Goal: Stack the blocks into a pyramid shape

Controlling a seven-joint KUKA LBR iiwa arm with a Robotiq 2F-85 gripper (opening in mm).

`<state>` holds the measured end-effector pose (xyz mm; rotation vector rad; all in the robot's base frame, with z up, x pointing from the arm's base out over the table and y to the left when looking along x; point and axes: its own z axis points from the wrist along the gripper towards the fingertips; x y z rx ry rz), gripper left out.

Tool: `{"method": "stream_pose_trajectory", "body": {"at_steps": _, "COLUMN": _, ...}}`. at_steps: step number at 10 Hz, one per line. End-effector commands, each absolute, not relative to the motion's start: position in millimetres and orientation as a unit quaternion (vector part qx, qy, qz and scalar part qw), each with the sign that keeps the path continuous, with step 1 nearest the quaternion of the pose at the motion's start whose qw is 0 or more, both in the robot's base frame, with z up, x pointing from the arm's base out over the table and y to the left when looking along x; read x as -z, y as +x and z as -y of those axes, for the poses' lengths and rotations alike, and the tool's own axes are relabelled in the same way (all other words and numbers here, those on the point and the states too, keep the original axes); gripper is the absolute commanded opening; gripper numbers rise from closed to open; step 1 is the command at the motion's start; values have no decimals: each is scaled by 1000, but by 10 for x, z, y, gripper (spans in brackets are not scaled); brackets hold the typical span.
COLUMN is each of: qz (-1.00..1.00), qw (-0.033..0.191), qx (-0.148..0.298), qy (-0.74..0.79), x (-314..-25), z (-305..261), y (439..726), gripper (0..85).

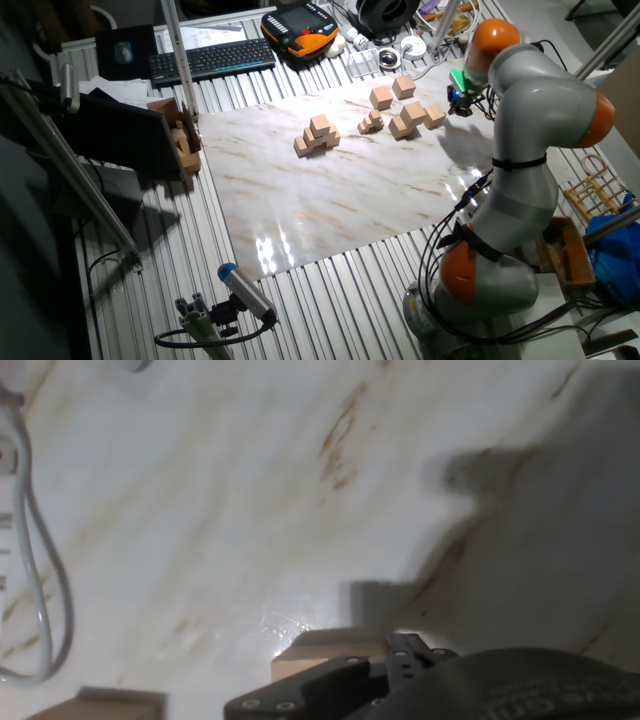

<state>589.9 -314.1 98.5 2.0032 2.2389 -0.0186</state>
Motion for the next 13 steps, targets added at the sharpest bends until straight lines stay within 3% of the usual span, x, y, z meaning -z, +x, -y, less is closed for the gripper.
{"method": "stream_pose_trajectory", "body": {"at_steps": 1, "qz": -751, "qw": 68, "qx": 8, "qy": 657, "x": -965, "z": 3141, "y": 5911, "gripper": 0}}
{"method": "stream_pose_trajectory", "body": {"at_steps": 13, "qz": -774, "qw": 87, "qx": 11, "qy": 627, "x": -888, "z": 3202, "y": 5866, "gripper": 0}}
